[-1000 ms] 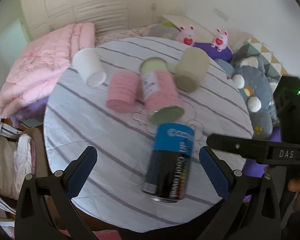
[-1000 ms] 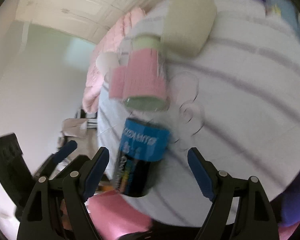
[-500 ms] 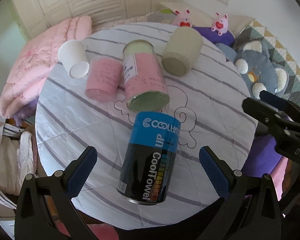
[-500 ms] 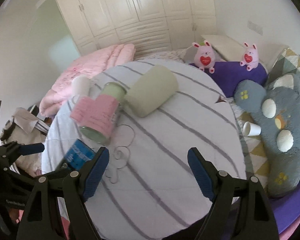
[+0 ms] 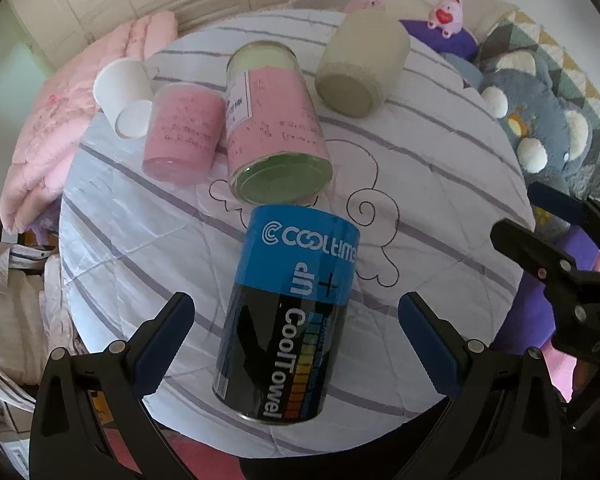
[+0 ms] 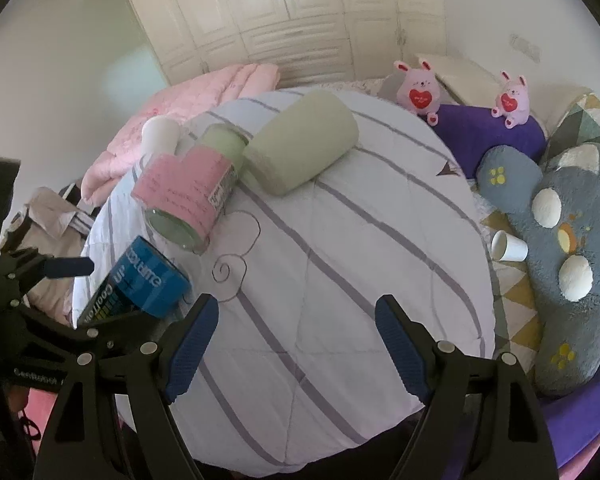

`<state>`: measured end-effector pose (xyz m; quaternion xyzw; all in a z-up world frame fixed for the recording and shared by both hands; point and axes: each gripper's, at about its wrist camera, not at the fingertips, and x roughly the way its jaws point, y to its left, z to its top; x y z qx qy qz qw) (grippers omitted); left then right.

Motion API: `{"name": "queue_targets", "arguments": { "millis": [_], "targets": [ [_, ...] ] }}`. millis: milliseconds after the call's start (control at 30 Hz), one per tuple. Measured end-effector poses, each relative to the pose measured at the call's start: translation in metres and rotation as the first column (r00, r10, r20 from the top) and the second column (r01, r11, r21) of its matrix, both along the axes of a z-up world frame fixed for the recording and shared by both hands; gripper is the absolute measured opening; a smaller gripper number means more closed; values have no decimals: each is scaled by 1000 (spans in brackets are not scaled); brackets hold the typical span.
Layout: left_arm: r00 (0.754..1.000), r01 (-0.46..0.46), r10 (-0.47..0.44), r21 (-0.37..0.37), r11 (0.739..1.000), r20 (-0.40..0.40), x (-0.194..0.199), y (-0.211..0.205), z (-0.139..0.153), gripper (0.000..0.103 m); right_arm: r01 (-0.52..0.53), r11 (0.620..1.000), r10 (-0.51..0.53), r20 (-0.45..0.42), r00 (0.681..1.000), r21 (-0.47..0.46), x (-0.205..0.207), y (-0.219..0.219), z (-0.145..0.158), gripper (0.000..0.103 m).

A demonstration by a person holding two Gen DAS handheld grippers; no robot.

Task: Flip cup upright
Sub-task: 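Grasp the blue cup with the left tool while the right tool releases it, then turn the blue cup open end up with the left tool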

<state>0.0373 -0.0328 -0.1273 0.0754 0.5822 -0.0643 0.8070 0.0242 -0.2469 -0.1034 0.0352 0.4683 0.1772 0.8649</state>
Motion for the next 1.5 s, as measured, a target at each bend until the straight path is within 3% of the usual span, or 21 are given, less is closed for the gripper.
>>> {"name": "queue_targets", "arguments": {
  "millis": [267, 400, 467, 500, 533, 700, 1133, 1400, 1500],
  "targets": [
    [997, -15, 17, 22, 1000, -82, 21, -3, -21, 103, -17, 1000, 17, -51, 999, 14, 3, -5, -10, 82],
    [997, -14, 20, 86, 996, -73, 25, -8, -23, 102, -29, 999, 31, -78, 997, 20, 5, -6, -16, 82],
    [998, -15, 21, 101, 995, -63, 27, -10, -22, 93, -36, 999, 37, -87, 995, 23, 6, -6, -19, 82],
    [998, -16, 23, 99, 995, -65, 28, -10, -22, 78, -38, 999, 40, -93, 995, 23, 6, -6, -20, 82],
    [997, -17, 24, 88, 996, -77, 29, -11, -23, 73, -40, 999, 42, -96, 995, 24, 7, -7, -21, 82],
    [997, -32, 38, 91, 995, -61, 27, -16, -20, 72, -64, 998, 67, -107, 992, 30, 7, -6, -24, 82],
    [993, 35, -28, -60, 998, 112, 25, -57, 23, 72, -66, 997, 71, -114, 991, 50, 6, -22, -29, 82],
    [972, 47, -14, -138, 989, 234, 36, -67, 38, 71, -91, 993, 97, -83, 992, 74, 8, -20, -29, 82],
    [952, 51, 10, -190, 980, 306, 29, -58, 50, 70, -78, 994, 83, -72, 994, 76, 11, -18, -29, 82]
  ]
}}
